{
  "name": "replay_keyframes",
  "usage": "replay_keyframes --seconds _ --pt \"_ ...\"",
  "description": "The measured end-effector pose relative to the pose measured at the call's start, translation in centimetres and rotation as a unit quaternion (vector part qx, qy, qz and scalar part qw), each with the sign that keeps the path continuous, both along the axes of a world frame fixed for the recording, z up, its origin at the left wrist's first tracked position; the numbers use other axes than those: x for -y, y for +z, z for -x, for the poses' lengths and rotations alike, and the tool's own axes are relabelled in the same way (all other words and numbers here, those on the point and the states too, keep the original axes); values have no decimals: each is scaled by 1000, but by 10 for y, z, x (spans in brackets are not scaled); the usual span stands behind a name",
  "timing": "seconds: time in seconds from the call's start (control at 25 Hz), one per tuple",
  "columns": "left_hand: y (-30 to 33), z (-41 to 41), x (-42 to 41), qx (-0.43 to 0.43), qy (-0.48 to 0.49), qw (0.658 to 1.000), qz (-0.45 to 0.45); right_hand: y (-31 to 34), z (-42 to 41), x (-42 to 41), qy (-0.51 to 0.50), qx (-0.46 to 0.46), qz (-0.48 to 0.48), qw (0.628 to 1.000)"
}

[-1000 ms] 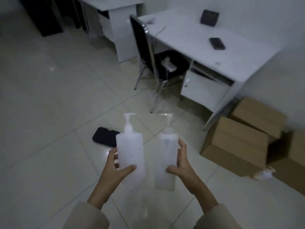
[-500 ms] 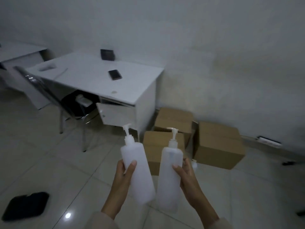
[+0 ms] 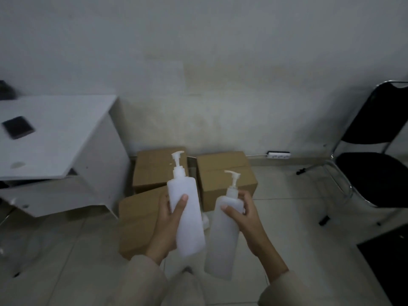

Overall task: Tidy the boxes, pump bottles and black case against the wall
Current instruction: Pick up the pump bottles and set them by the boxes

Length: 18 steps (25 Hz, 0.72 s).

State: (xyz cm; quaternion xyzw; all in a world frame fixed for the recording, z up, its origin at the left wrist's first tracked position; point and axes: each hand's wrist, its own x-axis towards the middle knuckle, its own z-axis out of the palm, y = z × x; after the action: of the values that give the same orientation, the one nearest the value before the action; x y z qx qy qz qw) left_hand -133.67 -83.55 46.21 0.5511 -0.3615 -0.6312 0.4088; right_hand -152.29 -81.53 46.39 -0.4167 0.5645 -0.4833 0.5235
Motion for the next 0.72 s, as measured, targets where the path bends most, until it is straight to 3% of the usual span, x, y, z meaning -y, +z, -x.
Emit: replay_keyframes --seconds 0.24,0.4,0.56,0.72 --pt "-13 35 125 99 -54 992 63 -17 51 113 -42 -78 -64 994" --pt "-29 48 190 170 -68 982 55 -33 66 170 -83 -62 -96 990" --pt "-45 62 234 188 -66 980 31 -49 76 207 -167 -76 -77 980" --pt "-58 86 260 177 -83 980 45 -62 92 229 -128 -74 -98 984"
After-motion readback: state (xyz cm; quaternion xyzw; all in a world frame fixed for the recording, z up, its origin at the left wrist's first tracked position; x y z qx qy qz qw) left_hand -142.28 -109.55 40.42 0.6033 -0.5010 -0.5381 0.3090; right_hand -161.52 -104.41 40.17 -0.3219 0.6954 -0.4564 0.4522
